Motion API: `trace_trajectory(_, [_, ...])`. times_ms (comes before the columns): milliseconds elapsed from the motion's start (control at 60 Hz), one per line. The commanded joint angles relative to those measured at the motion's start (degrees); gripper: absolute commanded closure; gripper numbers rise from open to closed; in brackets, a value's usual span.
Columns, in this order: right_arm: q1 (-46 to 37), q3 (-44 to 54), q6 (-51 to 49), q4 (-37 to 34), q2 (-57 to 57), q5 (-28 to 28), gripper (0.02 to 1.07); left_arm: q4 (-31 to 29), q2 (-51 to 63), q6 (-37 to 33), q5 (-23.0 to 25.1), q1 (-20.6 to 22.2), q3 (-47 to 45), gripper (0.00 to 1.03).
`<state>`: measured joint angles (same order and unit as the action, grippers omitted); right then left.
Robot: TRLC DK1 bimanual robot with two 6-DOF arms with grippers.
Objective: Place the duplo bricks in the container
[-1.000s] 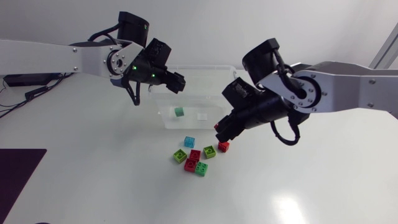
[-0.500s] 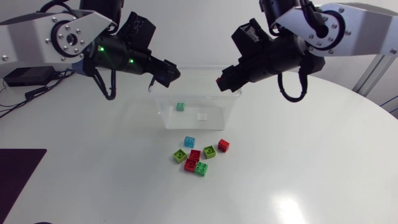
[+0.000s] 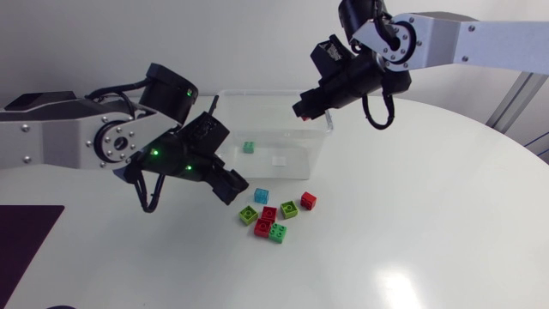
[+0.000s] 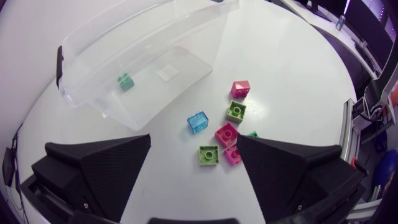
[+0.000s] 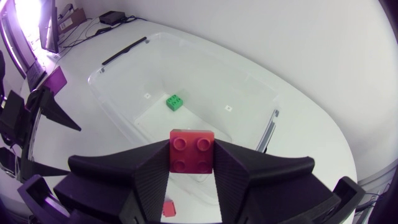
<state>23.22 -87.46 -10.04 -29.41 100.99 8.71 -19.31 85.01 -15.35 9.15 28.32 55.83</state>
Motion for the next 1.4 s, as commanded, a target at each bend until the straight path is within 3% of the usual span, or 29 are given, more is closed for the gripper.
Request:
trace_trajectory(0, [-0.2, -2.19, 1.52, -0.21, 2.63, -0.45, 0.74, 1.38, -1.6, -1.61, 0.26, 0.6, -2.84, 0.07])
trace_trajectory(350, [-0.37, -8.96, 1.52, -1.44, 10.19, -2.12, 0.7, 5.86, 1.74, -3.28, 0.08, 1.74, -8.72, 0.07])
trace_trajectory(517, [-0.64, -10.54, 1.52, -2.76, 12.04, -2.65, 0.26, 7.53, 5.43, -4.07, -0.09, 1.74, -8.81, 0.07])
trace_trajectory(533, [-0.64, -10.54, 1.52, -2.94, 11.95, -2.91, 0.18, 7.88, 6.13, -4.07, -0.18, 1.74, -8.72, 0.07])
trace_trajectory(617, [-0.64, -10.54, 1.69, -3.55, 11.25, -3.0, 0.08, 9.2, 8.5, -4.33, -0.45, 1.74, -8.46, 0.07])
trace_trajectory(983, [-0.11, -5.26, 1.52, -6.63, -0.88, -3.0, 0.08, 13.77, 15.09, -3.89, -0.89, 2.53, -7.58, 0.1])
trace_trajectory(1383, [2.97, 18.47, 1.43, -4.87, -19.34, -2.91, 0.08, 15.88, 18.43, -4.6, -0.89, 2.45, -6.09, 0.17])
